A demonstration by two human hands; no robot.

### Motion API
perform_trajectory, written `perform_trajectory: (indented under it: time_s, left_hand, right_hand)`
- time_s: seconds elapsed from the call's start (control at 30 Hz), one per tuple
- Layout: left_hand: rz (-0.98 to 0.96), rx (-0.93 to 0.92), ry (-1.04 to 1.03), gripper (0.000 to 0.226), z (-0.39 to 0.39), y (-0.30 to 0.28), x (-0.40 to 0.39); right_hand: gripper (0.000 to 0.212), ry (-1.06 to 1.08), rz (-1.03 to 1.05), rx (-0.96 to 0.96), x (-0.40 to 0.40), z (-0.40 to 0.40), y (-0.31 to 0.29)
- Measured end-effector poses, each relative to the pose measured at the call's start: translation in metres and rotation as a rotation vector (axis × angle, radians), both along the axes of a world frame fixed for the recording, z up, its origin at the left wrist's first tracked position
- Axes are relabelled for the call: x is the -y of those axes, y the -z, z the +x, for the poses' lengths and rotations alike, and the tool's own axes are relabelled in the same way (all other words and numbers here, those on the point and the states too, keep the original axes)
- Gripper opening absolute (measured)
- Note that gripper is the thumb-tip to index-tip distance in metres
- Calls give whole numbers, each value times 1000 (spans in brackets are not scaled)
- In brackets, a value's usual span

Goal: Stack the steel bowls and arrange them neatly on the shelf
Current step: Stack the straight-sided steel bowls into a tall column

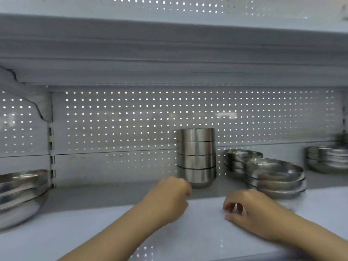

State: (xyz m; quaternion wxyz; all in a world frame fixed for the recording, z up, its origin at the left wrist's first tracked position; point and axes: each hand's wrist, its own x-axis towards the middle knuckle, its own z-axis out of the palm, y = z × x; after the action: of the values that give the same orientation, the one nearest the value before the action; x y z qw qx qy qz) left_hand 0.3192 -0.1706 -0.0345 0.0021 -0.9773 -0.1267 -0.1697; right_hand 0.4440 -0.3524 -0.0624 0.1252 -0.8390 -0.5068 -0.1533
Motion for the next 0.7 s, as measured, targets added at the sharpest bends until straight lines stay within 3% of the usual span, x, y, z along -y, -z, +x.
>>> perform_trajectory:
  time_s: [0.13, 0.27, 0.4, 0.53, 0.63, 0.7]
  left_hand:
    - [39, -97, -71, 31, -6, -3, 4]
    - [36, 26, -245, 32, 25, -36, 0]
    - [-86, 199, -382, 38, 74, -67, -6]
    - [-150, 175, -375, 33, 96, -48, -12]
    - [-320, 134, -399, 32, 101, -15, -29]
    - [-500, 88, -376, 45, 104, 2, -41]
  right_hand:
    - [29, 7, 39, -124, 8, 2, -18]
    - [26, 62, 266, -190, -20, 0, -51]
    - [65, 269, 338, -176, -78, 22, -77]
    - [96, 347, 423, -299, -104, 47, -77]
    - [102, 285, 492, -416, -103, 59, -57]
    - [101, 213, 514, -496, -101, 63, -53]
